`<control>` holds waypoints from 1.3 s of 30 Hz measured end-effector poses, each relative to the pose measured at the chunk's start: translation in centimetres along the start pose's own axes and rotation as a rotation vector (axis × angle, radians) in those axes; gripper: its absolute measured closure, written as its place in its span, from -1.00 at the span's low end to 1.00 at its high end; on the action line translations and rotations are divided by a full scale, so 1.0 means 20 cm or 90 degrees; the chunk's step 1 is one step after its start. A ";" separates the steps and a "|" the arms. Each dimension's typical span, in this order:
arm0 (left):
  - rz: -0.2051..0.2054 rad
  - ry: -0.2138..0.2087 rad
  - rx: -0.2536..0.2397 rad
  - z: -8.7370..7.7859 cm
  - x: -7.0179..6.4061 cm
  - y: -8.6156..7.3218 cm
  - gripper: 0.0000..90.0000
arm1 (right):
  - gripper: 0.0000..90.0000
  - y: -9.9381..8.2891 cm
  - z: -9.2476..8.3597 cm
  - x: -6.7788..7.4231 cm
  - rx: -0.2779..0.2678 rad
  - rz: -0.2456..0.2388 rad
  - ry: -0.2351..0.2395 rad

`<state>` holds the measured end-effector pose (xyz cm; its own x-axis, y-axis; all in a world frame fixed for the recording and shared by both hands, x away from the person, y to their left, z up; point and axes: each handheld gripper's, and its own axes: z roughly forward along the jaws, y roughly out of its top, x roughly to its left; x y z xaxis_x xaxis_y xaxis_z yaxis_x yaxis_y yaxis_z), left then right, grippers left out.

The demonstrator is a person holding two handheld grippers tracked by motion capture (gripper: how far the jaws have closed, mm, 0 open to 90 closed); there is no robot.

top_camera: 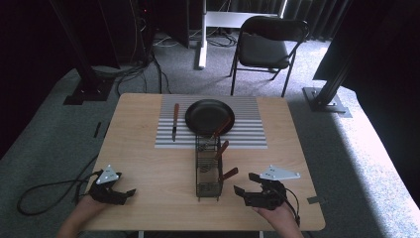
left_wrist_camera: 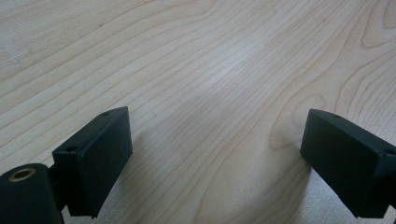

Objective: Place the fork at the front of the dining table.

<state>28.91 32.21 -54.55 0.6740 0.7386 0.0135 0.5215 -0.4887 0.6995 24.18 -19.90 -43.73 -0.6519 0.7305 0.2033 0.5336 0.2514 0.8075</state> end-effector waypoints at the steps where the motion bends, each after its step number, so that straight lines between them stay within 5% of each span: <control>1: 0.000 0.000 0.000 0.00 0.00 0.00 -0.80 | -0.44 0.00 0.00 0.00 0.000 0.000 0.000; 6: 0.000 0.000 -0.001 0.00 0.00 0.00 -0.80 | -0.18 0.07 0.02 0.07 -0.009 -0.033 0.026; 11: 0.000 0.000 0.000 0.00 0.00 0.00 -0.80 | -0.08 0.11 0.05 0.09 -0.016 -0.033 0.034; 26: 0.000 0.000 0.001 0.00 0.00 0.00 -0.80 | 0.69 0.12 0.16 0.12 0.002 0.013 0.041; 39: -0.001 0.000 0.000 0.00 0.00 0.00 -0.80 | 0.79 0.12 0.16 0.13 -0.013 0.016 0.034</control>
<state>28.91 32.21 -54.55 0.6734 0.7392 0.0125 0.5222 -0.4876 0.6996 25.50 -15.31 -43.09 -0.6661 0.7016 0.2529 0.5398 0.2195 0.8127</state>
